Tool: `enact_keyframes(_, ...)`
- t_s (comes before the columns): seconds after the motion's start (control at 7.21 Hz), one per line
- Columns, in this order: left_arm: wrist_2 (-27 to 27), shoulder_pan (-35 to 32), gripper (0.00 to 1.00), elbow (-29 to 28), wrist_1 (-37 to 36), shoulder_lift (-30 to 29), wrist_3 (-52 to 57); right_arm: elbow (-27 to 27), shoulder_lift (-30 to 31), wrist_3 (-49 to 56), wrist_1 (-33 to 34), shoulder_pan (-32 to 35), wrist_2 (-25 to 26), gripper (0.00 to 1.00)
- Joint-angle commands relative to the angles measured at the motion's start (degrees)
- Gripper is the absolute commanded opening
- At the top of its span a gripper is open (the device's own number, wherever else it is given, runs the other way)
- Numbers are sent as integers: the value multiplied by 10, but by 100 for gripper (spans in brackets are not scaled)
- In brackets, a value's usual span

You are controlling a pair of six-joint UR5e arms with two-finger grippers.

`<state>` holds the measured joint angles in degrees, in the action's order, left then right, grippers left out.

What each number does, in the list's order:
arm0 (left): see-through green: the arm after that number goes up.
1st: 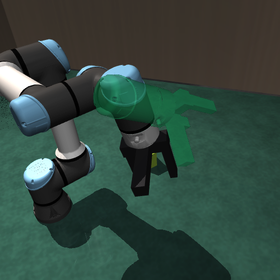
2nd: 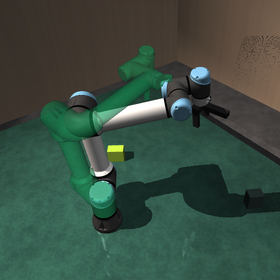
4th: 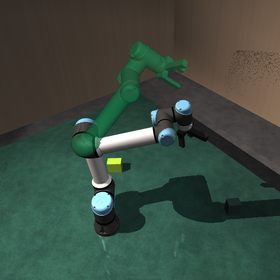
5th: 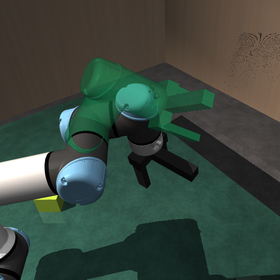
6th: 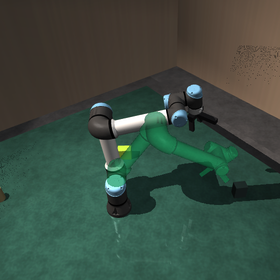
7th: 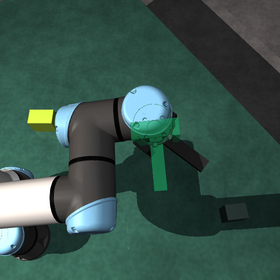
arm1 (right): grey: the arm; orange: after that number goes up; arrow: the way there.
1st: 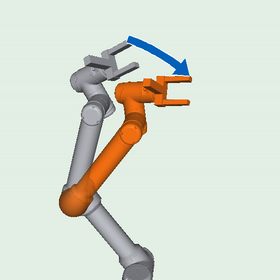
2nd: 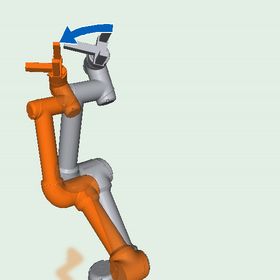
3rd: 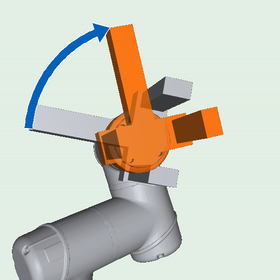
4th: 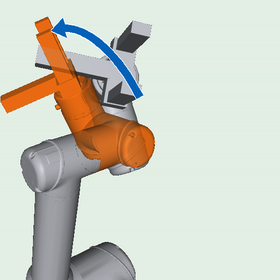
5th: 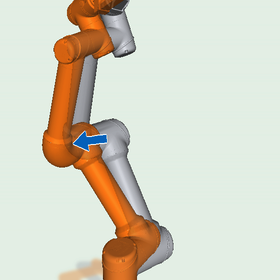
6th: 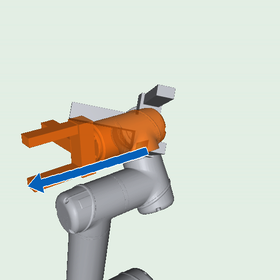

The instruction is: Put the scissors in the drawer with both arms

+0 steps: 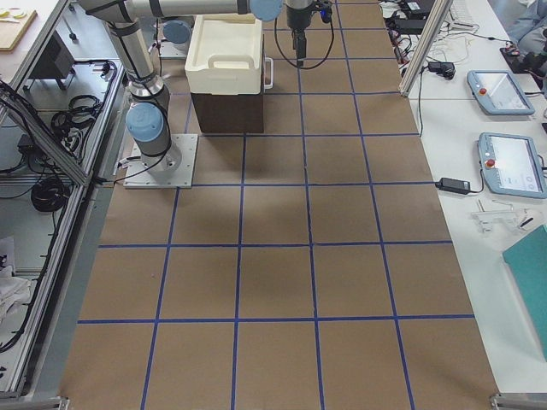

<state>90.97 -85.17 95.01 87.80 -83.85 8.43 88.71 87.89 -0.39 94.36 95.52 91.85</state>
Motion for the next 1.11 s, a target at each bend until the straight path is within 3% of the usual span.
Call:
enact_keyframes(0.0, 0, 0, 100, 3, 0, 0, 0, 1, -1, 1, 3, -2, -1, 100)
enact_keyframes(0.28, 0, 1, 100, 2, 1, 1, 0, 6, -2, 30, 1, -2, 0, 100)
enact_keyframes(0.69, 3, 13, 100, 1, 26, -5, 4, 5, -22, 162, 3, 4, -5, 100)
enact_keyframes(0.97, 19, 79, 100, 2, 20, -24, 166, 6, -40, 295, 11, 20, -8, 100)
